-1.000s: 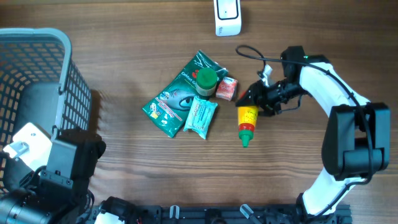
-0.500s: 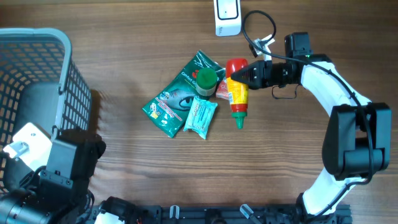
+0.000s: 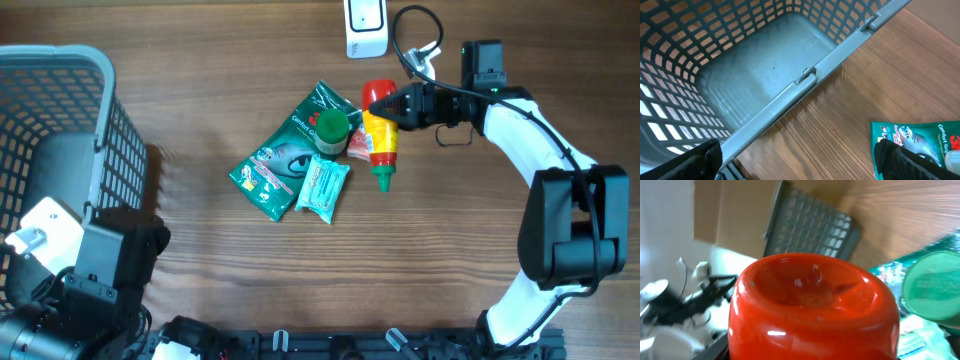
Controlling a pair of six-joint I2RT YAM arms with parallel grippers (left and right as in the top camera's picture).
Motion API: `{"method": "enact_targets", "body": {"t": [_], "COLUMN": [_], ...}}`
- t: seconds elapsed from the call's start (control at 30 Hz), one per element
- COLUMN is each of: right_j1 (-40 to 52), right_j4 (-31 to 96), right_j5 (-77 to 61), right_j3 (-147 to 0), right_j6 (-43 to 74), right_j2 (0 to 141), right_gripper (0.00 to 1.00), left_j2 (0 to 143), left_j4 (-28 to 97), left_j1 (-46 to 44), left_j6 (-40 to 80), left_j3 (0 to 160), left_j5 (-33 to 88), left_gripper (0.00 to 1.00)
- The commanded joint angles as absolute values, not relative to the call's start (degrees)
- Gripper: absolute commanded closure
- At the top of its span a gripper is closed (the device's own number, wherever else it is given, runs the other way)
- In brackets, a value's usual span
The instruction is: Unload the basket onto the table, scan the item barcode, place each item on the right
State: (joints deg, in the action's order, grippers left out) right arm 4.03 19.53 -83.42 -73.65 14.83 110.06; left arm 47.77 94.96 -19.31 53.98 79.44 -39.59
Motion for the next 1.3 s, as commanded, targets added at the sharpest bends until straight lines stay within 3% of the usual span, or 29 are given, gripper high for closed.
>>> {"method": "enact_targets", "body": {"t": [0.0,0.23,0.3,0.5,0.6,0.87,1.1,1.27], "right_j1": [3.81,3.77,4.38,7.73,9.5,10.81,9.74,3.6], "right_j4": [20.18,26.33,27.62,19.03,12.69,11.03,12.43,30.57], "right_j5": [-49.69,-34.74,-24.43,-11.81,-9.3,-3.79,-4.49,-4.45], "right_j3": [-74.59,-83.81,-89.47,-93.84,-99.83,-125.8,-128.09,-139.74], "right_j6": [31.75,51.66,56.84,60.69,64.53,73.71,71.79,61.08], "right_j2": [110.67,110.65,110.67,113.43,120.66,144.4,144.64,142.47], "right_gripper": [0.67,0.7,0.69,0.66,0.66,0.66,0.67,0.67], "left_j2": [47.62,47.62,47.62,47.62,47.62,47.62,47.62,47.62], "left_j4": [95.0,95.0,95.0,95.0,95.0,95.0,95.0,95.0], "left_j1": [-18.83,-18.83,-18.83,-18.83,-18.83,-18.83,-18.83,-18.83], "left_j6": [54.89,54.89,54.89,54.89,54.89,54.89,54.89,54.89], "left_j3": [79.44,79.44,79.44,79.44,79.44,79.44,79.44,79.44], "left_j5": [-40.53,-40.53,-40.53,-40.53,-40.53,-40.53,-40.53,-40.53], "left_gripper": [0.0,0.0,0.0,0.0,0.0,0.0,0.0,0.0]}}
